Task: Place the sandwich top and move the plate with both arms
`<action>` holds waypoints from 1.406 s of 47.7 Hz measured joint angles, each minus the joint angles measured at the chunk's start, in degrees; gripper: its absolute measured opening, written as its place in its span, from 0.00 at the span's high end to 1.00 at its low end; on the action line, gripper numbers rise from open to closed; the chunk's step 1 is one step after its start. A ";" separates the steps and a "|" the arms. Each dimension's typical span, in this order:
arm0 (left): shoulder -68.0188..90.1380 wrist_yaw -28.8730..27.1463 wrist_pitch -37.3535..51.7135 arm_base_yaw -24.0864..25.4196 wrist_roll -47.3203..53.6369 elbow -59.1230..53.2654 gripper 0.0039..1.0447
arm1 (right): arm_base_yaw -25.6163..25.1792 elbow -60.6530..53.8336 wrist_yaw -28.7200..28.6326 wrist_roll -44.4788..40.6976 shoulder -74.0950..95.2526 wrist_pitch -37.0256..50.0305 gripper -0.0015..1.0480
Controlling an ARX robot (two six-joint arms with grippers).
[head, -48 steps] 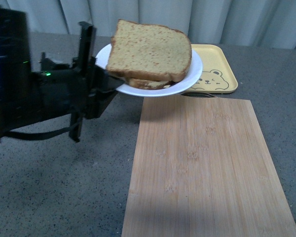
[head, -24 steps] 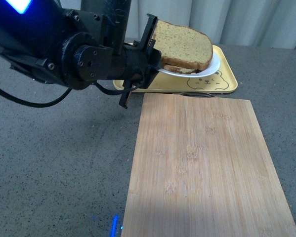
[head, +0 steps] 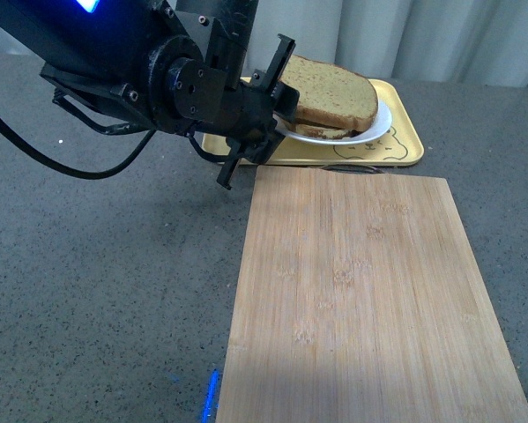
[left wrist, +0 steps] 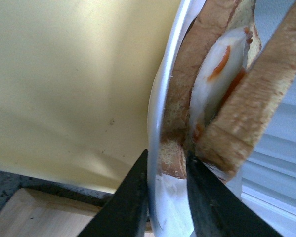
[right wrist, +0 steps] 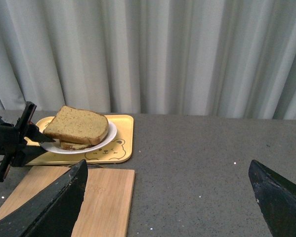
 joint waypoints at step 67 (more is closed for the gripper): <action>-69.59 -14.64 40.44 15.19 73.83 -78.82 0.97 | 0.00 0.00 0.00 0.00 0.00 0.00 0.09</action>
